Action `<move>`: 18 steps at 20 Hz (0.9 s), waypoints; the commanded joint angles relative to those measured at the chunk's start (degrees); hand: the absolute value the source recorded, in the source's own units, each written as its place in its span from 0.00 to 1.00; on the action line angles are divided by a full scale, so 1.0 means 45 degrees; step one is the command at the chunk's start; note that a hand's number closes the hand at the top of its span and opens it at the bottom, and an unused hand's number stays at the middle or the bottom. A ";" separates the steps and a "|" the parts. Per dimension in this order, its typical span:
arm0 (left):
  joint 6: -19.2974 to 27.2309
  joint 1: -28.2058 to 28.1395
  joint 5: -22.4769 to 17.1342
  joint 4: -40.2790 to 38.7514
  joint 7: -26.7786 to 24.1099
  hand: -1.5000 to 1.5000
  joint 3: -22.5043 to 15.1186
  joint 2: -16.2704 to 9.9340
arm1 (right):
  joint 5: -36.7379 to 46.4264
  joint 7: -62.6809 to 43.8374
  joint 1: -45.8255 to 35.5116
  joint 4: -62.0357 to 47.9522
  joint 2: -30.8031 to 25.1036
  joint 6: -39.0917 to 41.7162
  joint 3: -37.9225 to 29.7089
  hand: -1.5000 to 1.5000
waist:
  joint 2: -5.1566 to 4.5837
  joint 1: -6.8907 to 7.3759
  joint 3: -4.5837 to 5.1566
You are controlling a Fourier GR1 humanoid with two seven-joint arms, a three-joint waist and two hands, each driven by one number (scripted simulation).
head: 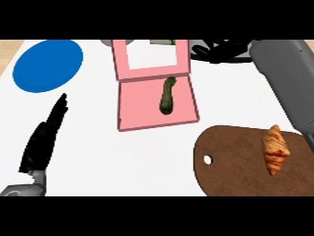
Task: Pick the squash from the cutting board and place it in the cardboard box
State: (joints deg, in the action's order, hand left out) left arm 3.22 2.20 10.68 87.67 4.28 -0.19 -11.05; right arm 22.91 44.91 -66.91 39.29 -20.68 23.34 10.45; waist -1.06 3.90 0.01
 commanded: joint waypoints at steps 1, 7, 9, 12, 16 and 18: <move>-0.0400 -0.0092 -0.0433 0.0351 0.0499 0.50 0.0527 -0.0458 | 0.0226 0.0553 -0.1057 -0.1108 0.1191 0.0686 0.0366 1.00 | 0.0101 -0.0230 0.0001; -0.0093 0.0050 -0.0027 0.0078 0.0471 0.50 0.0159 -0.0011 | 0.1075 -0.0020 -0.2170 -0.2594 0.2698 0.0046 0.1088 1.00 | 0.0083 -0.0246 0.0007; 0.0053 -0.0068 0.0040 0.0046 0.0183 0.50 0.0371 -0.0084 | 0.1442 0.0379 -0.1558 -0.2827 0.3107 -0.0422 0.1378 1.00 | 0.0113 -0.0401 0.0004; 0.0095 -0.0204 0.0212 0.0093 -0.0102 0.50 0.0042 0.0182 | 0.1963 -0.0251 -0.2122 -0.3640 0.3920 -0.0976 0.1588 1.00 | 0.0095 -0.0350 0.0007; 0.0001 0.0345 0.0077 -0.0280 0.0316 0.50 0.0290 0.0128 | 0.2388 -0.0630 -0.2299 -0.4665 0.4561 -0.1886 0.1825 1.00 | 0.0071 -0.0334 0.0007; 0.0352 -0.0008 0.0511 -0.0125 -0.0054 0.50 -0.0224 0.0561 | 0.1822 -0.1029 -0.0977 -0.4485 0.4574 -0.2123 0.2563 0.00 | 0.0066 -0.0127 0.0009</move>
State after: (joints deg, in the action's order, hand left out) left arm 3.07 2.41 11.02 86.65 3.95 0.75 -10.52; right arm 31.40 41.67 -74.56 21.05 -1.52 15.64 19.21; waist -0.75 2.93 0.05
